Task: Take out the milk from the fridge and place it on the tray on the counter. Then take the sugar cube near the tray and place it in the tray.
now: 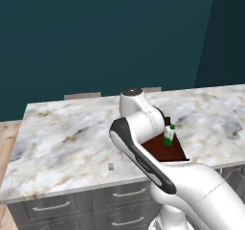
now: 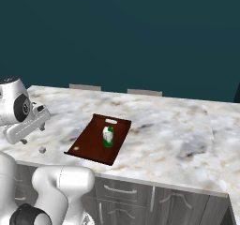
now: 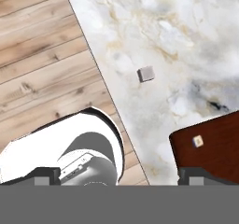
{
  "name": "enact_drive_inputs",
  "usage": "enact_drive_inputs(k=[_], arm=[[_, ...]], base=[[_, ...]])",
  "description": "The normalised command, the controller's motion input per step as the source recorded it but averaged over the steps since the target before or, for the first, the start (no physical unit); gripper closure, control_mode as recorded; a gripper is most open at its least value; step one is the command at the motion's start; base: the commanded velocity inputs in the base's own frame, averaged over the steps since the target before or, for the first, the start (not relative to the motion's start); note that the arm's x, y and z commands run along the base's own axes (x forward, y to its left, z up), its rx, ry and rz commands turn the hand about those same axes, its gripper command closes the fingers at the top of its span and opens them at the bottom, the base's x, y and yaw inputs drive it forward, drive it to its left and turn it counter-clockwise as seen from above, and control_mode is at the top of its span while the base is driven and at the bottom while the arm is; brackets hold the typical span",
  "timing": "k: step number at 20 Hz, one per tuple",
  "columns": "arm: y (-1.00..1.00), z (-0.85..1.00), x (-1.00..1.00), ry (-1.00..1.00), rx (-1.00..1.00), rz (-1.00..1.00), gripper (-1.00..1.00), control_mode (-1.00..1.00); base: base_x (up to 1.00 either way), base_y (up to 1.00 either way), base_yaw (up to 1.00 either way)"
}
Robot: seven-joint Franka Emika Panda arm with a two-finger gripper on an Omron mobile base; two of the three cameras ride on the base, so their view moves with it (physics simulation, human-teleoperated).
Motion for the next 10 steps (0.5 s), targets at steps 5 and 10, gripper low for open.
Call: enact_drive_inputs(k=[5, 10], arm=[[0.00, -0.37, 0.00, 0.04, 0.00, 0.00, -1.00, -1.00], [0.01, -0.23, 0.00, 0.02, 0.00, 0.00, -1.00, -1.00]], base=[[0.00, 0.00, 0.00], [0.00, 0.00, 0.00]])
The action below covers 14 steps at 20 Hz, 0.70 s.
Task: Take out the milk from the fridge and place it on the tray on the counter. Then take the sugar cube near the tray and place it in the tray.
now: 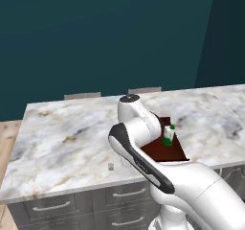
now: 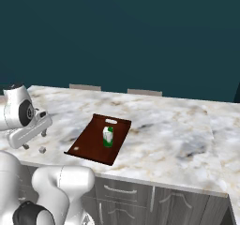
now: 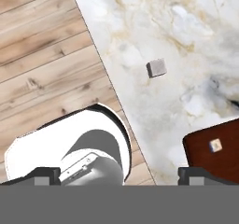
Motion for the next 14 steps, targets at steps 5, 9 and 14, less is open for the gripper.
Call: enact_drive_inputs(k=[5, 9, 14], arm=[[0.16, -0.23, 0.00, 0.00, 0.00, 0.00, -1.00, -1.00], [0.17, -0.06, 0.07, 0.00, 0.00, 0.00, -1.00, -1.00], [0.21, -0.11, 0.09, 0.00, 0.00, 0.00, -1.00, -1.00]], base=[[0.00, 0.00, 0.00], [0.00, 0.00, 0.00], [0.00, 0.00, 0.00]])
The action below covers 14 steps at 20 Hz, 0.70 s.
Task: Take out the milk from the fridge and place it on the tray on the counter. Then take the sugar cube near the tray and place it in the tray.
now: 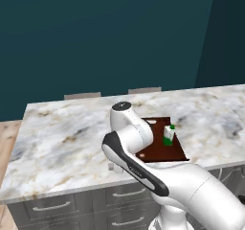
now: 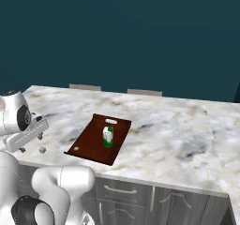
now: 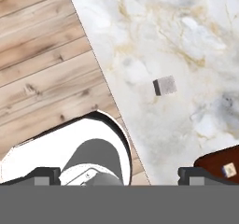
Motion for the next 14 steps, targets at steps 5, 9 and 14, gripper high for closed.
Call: enact_drive_inputs(k=[5, 9, 14], arm=[[0.08, -0.22, 0.21, 0.01, 0.00, 0.00, -1.00, -1.00], [0.00, -0.30, 0.27, 0.03, 0.00, 0.00, -1.00, -1.00], [0.07, -0.28, 0.20, 0.03, 0.00, 0.00, -1.00, -1.00]], base=[[0.00, 0.00, 0.00], [0.00, 0.00, 0.00], [0.00, 0.00, 0.00]])
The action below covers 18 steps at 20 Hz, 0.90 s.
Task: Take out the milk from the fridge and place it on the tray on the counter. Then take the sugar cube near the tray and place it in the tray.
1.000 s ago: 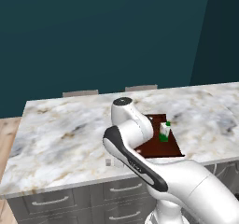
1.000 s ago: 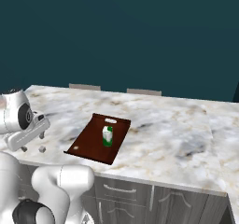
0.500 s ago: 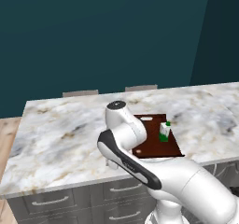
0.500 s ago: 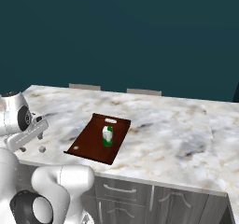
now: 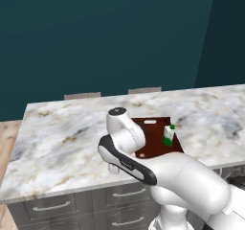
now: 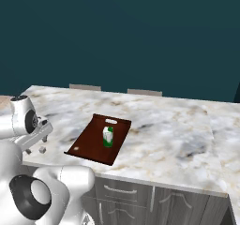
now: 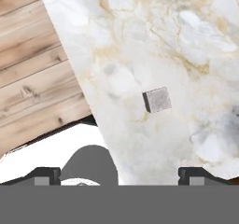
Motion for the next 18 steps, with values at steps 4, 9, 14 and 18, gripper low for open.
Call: enact_drive_inputs(k=[4, 9, 14, 18], arm=[[0.09, -0.15, 0.16, 0.00, 0.00, 0.00, -1.00, -1.00], [0.05, -0.13, 0.16, 0.00, 0.00, 0.00, -1.00, -1.00], [0.06, -0.20, 0.14, 0.00, 0.00, 0.00, -1.00, -1.00], [0.06, -0.22, 0.13, 0.00, 0.00, 0.00, -1.00, -1.00]], base=[[0.00, 0.00, 0.00], [0.00, 0.00, 0.00], [0.00, 0.00, 0.00], [0.00, 0.00, 0.00]])
